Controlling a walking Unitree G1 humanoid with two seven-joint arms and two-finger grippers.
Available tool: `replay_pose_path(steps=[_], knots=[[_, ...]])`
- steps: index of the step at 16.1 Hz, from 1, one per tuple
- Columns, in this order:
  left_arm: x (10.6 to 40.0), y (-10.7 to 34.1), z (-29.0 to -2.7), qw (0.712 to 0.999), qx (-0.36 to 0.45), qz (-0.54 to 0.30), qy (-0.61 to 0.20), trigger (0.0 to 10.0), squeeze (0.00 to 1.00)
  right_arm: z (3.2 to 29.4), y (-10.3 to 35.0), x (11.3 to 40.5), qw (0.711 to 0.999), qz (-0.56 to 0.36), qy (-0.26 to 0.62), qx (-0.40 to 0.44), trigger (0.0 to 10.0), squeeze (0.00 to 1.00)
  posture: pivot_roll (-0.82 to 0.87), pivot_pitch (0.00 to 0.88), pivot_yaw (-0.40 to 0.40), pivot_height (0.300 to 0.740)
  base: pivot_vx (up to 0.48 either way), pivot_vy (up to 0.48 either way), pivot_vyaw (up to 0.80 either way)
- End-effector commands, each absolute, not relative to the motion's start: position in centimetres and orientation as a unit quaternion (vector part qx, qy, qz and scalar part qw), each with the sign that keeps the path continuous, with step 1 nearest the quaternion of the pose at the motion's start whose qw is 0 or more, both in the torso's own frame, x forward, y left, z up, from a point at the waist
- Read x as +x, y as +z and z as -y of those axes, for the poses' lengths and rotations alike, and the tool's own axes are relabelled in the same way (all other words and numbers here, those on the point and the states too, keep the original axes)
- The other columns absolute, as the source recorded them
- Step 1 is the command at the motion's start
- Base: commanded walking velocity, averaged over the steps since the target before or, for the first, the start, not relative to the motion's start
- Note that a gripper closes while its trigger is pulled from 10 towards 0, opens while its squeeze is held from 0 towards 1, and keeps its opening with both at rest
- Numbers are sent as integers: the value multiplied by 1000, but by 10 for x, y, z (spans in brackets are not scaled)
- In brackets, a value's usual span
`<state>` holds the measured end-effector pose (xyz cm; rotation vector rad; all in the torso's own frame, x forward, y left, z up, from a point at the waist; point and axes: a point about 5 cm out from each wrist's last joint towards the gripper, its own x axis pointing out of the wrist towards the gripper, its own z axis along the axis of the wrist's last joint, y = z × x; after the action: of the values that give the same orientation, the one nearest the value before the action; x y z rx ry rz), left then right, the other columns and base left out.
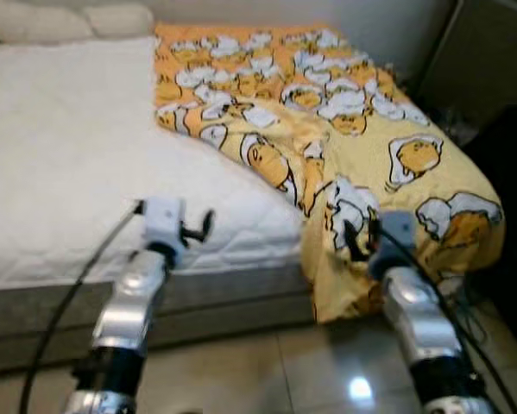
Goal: Clean up the room
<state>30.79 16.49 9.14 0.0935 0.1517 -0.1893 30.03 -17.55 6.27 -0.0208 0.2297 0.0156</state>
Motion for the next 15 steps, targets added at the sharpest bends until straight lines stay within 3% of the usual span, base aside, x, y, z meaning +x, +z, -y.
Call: replay_pose_path(steps=[1, 8, 11, 15], knots=[[309, 95, -176, 993, 53, -72, -79, 10000, 0, 169, 65, 303, 994, -112, 15, -4, 10000, 0, 51, 0, -33, 740, 334, 0, 0], [310, 95, -178, 993, 55, -74, -76, 10000, 0, 160, 69, 305, 992, -107, 60, -30, 10000, 0, 52, 0, -30, 740, 332, 0, 0], [311, 95, -179, 993, 56, -75, -78, 10000, 0, 158, 69, 306, 991, -107, 70, -48, 10000, 0, 51, 0, -28, 740, 328, 0, 800], [311, 95, -178, 992, 57, -77, -81, 10000, 0, 160, 66, 305, 991, -112, 59, -33, 10000, 0, 50, 0, -25, 740, 322, 0, 0]])
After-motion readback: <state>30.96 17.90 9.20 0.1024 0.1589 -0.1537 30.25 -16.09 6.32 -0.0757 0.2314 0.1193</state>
